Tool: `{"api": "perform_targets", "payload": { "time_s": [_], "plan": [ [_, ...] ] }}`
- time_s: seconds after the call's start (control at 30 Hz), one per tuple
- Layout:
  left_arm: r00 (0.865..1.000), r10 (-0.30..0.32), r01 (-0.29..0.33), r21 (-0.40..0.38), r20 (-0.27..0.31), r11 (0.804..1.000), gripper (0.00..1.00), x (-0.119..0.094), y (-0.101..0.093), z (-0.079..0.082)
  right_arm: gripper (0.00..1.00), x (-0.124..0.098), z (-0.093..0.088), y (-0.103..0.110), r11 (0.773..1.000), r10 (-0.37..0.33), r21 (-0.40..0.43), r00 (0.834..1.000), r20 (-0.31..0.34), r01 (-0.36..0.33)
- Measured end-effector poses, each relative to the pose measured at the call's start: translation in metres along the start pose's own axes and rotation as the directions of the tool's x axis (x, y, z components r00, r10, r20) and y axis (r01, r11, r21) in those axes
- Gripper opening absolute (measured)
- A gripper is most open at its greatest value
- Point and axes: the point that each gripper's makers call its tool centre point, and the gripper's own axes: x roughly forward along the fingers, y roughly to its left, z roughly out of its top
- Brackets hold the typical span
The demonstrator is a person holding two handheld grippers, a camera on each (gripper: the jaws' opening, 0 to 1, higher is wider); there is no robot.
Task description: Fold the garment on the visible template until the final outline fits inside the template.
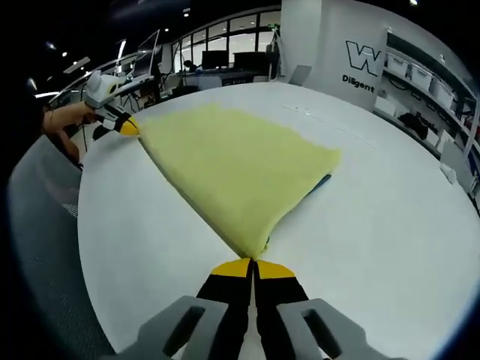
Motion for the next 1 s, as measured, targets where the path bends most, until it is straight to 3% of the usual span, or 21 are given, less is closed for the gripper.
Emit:
{"api": "perform_targets", "payload": {
  "time_s": [0.57,0.83,1.0],
  "plan": [
    [1.000,0.006,-0.006,-0.046,-0.005,0.999,0.07,-0.002,-0.002,-0.012,0.00,-0.006,-0.007,0.010,1.000,0.003,0.028,1.000,-0.005,-0.003],
    [1.000,0.021,-0.021,-0.106,-0.005,0.994,0.08,-0.002,0.000,-0.010,0.00,-0.007,-0.001,0.008,0.990,-0.010,0.141,1.000,0.025,0.006],
    [1.000,0.031,-0.030,-0.122,0.004,0.992,0.24,-0.006,0.001,-0.006,0.00,-0.011,0.003,0.006,0.978,-0.021,0.206,0.999,0.040,0.012]
  ]
}}
